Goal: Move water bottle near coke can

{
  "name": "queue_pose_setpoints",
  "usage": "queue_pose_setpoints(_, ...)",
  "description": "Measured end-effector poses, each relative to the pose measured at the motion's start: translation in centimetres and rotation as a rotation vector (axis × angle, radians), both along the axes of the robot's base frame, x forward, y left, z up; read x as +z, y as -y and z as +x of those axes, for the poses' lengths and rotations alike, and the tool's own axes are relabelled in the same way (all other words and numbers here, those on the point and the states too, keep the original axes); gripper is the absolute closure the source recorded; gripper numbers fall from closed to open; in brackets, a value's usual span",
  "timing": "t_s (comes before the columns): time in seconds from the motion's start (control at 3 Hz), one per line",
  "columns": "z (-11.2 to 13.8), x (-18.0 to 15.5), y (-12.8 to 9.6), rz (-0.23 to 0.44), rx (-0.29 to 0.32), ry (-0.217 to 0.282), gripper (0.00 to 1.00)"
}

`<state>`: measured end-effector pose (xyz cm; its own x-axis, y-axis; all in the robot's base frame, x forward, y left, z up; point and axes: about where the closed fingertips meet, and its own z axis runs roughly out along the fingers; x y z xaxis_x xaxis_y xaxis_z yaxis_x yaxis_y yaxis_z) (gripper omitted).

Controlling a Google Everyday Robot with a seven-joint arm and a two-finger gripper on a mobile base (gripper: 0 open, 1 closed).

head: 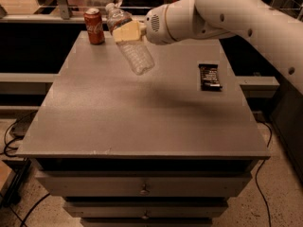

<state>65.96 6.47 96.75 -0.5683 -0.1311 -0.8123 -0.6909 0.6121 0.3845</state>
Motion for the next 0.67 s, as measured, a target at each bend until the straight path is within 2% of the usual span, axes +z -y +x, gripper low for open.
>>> queue_pose_setpoints(0.33, 2.7, -0.9, -1.2, 0.062, -0.099, -0.038, 1.00)
queue_pose_setpoints(0.67, 5.6, -1.7, -2.2, 0.079, -0.189, -0.074, 1.00)
